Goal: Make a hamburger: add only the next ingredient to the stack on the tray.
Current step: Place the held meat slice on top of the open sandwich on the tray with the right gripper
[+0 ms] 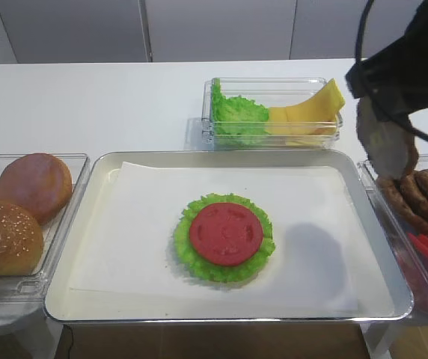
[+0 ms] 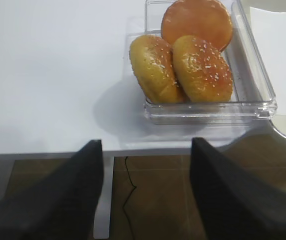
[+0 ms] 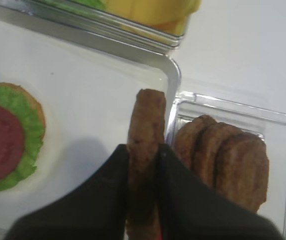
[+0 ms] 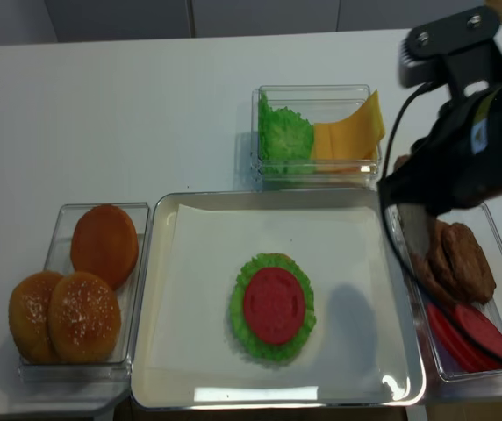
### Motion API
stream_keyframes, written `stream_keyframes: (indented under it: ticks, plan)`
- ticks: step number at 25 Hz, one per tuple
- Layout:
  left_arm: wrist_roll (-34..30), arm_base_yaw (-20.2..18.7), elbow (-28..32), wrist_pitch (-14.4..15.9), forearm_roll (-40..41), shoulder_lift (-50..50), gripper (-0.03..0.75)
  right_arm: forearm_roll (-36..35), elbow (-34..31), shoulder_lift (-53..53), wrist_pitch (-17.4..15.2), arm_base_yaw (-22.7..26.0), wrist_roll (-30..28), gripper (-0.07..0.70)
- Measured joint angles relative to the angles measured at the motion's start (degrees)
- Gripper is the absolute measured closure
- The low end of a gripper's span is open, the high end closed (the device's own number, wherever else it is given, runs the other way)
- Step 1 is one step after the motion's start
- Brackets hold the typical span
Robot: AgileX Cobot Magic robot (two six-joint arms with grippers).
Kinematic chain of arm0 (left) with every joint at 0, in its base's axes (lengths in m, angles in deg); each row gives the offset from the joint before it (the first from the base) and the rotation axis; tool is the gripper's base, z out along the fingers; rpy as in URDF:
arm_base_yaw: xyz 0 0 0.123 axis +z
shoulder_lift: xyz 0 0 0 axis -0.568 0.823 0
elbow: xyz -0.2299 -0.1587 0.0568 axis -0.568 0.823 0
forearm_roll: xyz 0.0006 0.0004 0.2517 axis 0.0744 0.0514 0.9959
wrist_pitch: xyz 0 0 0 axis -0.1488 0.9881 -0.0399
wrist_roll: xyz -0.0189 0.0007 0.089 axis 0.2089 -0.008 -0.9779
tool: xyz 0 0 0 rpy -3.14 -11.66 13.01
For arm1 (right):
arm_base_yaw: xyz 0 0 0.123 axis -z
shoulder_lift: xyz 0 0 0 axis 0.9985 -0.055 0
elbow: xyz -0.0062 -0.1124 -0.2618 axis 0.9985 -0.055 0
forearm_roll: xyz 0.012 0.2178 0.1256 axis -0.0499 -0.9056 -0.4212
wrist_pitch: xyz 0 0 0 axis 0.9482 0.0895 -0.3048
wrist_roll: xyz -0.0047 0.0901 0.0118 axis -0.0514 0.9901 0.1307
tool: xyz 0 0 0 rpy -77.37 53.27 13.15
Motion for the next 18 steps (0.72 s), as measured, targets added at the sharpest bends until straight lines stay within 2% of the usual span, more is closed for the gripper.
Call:
stream_keyframes:
  ticks: [5,10,14,18]
  plan:
    - [0.00,0.00,0.00,0.00,0.00,0.00,0.304,5.49,0.00,-0.54,0.79,-10.86,8.29,0.497]
    - [0.00,0.00,0.00,0.00,0.00,0.00,0.304,11.49,1.51,-5.96,0.70,-19.46,14.55,0.497]
    - [0.00,0.00,0.00,0.00,0.00,0.00,0.304,15.04,4.50,-11.20,0.70,-23.50,17.02,0.497]
    - [0.00,0.00,0.00,0.00,0.00,0.00,0.304,15.55,6.91,-16.03,0.56,-24.89,17.26,0.497]
